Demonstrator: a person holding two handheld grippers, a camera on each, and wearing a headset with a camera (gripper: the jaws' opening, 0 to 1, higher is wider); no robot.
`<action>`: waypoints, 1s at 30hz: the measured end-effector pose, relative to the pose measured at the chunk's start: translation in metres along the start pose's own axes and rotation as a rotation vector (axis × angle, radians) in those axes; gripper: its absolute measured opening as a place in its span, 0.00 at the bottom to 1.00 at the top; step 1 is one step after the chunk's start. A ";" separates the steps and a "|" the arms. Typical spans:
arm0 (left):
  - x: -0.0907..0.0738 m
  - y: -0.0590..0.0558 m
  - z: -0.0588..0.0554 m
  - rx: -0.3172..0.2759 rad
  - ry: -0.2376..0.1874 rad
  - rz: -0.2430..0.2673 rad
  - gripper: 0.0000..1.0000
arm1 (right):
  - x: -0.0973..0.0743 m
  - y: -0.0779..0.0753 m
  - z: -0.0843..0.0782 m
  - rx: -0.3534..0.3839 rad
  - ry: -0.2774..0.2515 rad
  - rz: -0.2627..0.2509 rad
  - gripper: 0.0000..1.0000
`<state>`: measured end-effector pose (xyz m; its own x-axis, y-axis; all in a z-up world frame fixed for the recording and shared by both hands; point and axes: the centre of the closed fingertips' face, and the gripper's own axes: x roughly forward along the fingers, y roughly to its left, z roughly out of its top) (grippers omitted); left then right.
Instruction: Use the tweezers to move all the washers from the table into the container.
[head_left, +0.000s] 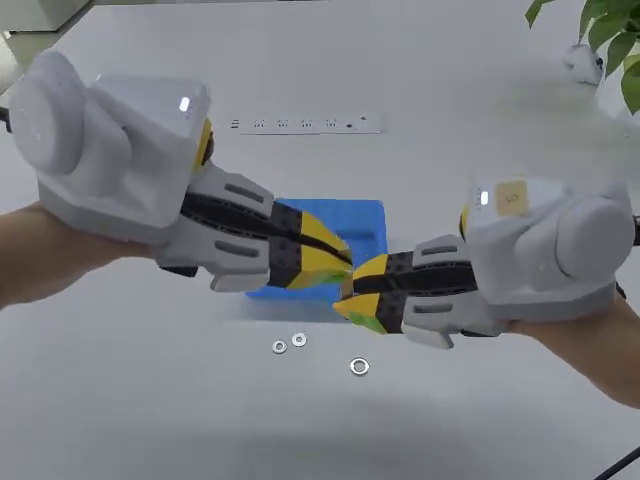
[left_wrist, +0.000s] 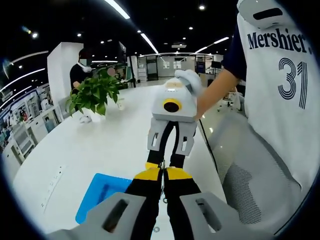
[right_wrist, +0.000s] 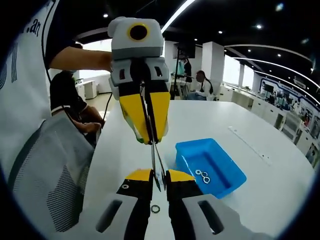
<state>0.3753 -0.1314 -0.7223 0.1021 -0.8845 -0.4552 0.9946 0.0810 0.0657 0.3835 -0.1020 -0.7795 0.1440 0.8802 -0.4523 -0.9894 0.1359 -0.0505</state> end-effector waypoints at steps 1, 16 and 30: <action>0.001 -0.002 -0.002 0.002 0.003 -0.002 0.06 | 0.000 0.002 -0.003 -0.005 0.009 0.005 0.11; 0.017 -0.024 -0.031 -0.055 0.030 -0.052 0.06 | 0.010 0.022 -0.036 0.004 0.074 0.007 0.12; 0.033 -0.021 -0.042 -0.104 0.016 -0.055 0.06 | 0.012 0.016 -0.057 0.027 0.114 0.004 0.12</action>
<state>0.3585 -0.1426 -0.7762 0.0463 -0.8815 -0.4699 0.9954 0.0802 -0.0524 0.3682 -0.1153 -0.8360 0.1353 0.8237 -0.5506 -0.9890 0.1459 -0.0248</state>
